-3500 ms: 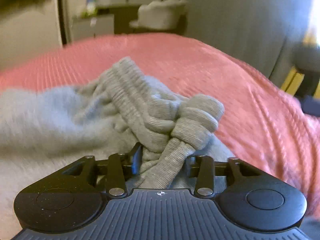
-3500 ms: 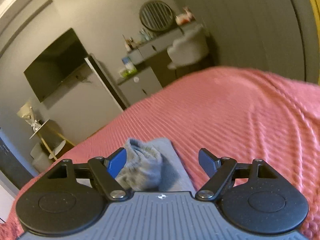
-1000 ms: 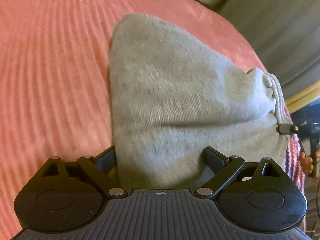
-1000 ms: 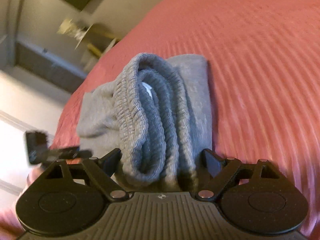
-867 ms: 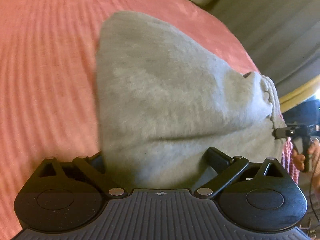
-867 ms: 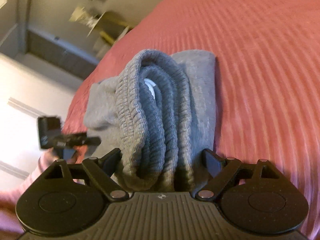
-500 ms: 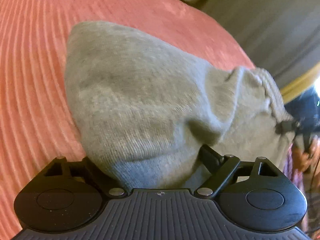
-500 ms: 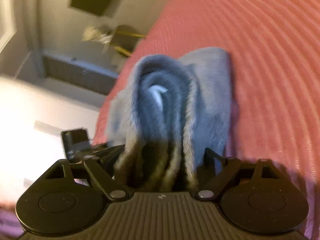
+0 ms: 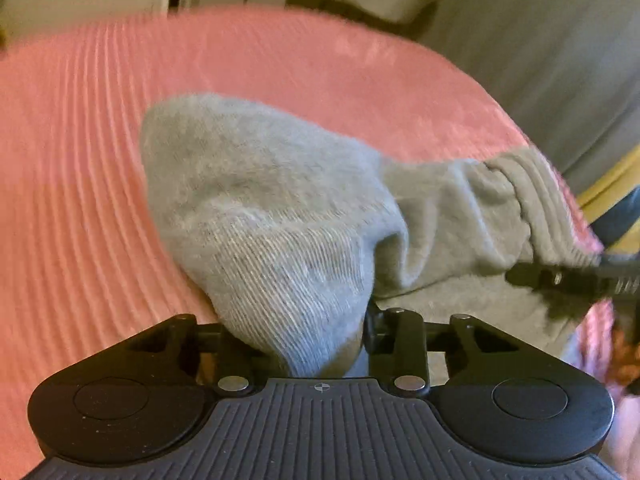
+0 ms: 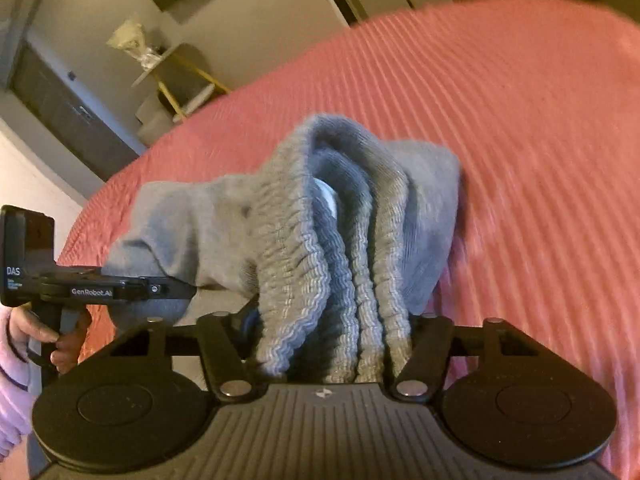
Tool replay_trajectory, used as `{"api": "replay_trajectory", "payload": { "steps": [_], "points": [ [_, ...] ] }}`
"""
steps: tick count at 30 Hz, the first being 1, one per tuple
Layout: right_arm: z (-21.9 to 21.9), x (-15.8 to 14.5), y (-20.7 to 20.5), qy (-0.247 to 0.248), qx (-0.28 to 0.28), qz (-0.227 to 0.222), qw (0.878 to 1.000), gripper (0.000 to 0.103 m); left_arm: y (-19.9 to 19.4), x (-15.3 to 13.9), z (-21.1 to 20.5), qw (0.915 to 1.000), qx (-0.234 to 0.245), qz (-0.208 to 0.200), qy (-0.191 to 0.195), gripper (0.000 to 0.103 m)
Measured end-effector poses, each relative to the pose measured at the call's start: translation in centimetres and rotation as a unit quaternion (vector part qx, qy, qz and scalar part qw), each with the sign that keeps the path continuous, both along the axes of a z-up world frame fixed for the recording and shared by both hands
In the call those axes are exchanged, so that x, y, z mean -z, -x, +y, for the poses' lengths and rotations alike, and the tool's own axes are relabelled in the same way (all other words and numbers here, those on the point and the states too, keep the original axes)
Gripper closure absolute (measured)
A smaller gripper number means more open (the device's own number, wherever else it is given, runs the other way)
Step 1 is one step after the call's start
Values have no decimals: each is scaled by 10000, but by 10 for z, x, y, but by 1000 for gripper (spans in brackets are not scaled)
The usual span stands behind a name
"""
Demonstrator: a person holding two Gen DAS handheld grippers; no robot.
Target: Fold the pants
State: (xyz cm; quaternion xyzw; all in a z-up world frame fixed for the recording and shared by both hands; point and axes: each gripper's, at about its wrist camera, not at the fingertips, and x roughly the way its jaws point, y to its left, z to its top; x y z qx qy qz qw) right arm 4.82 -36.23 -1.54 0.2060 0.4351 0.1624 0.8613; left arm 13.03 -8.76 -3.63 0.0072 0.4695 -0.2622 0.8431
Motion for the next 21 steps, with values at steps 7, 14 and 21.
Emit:
{"api": "replay_trajectory", "payload": {
  "steps": [7, 14, 21],
  "points": [
    [18, -50, 8, -51, -20, -622, 9980, 46, 4, -55, 8, 9975, 1, -689, 178, 66],
    [41, -81, -65, -171, 69, -1189, 9927, 46, -53, -74, 47, 9896, -868, -1073, 398, 64],
    [60, -25, -144, 320, 540, -548, 9965, 27, -108, -2, 63, 9737, -1913, -273, -1205, 30]
  ]
}}
